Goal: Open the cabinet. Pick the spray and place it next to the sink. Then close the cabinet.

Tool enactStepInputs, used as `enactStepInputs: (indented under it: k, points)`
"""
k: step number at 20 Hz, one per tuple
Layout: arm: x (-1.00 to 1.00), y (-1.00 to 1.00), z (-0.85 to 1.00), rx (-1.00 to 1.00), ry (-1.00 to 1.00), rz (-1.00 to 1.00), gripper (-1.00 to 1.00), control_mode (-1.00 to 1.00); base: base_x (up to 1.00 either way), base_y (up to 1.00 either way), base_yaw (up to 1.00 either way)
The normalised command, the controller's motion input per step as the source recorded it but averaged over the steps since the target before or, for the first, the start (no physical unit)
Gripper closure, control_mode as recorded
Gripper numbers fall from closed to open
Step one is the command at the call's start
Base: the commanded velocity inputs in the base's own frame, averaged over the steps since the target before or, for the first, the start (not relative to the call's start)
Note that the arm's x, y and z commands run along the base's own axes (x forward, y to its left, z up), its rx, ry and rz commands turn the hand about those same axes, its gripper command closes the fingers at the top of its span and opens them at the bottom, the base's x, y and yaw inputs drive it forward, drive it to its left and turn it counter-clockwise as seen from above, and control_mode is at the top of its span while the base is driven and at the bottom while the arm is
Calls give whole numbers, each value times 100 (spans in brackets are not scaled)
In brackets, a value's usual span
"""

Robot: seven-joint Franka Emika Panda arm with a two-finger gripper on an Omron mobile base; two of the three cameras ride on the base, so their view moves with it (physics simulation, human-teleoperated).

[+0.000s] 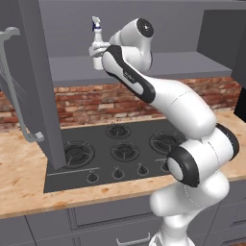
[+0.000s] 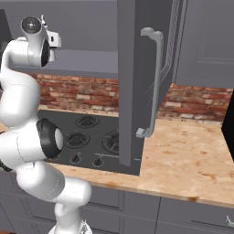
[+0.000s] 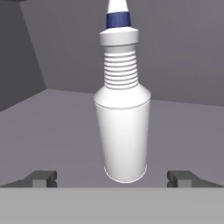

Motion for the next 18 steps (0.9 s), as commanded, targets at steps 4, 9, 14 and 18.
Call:
enactStepInputs:
  k: [4,9,14,18]
  points:
    - [11,0,-10,-1,0,0,-100,-100,0,0,0]
    - [13,0,-8,0,0,0,-100,-100,0,0,0]
    - [18,0,0,0,0,0,-100,-100,0,0,0]
    - [23,0,0,0,0,0,-100,-100,0,0,0]
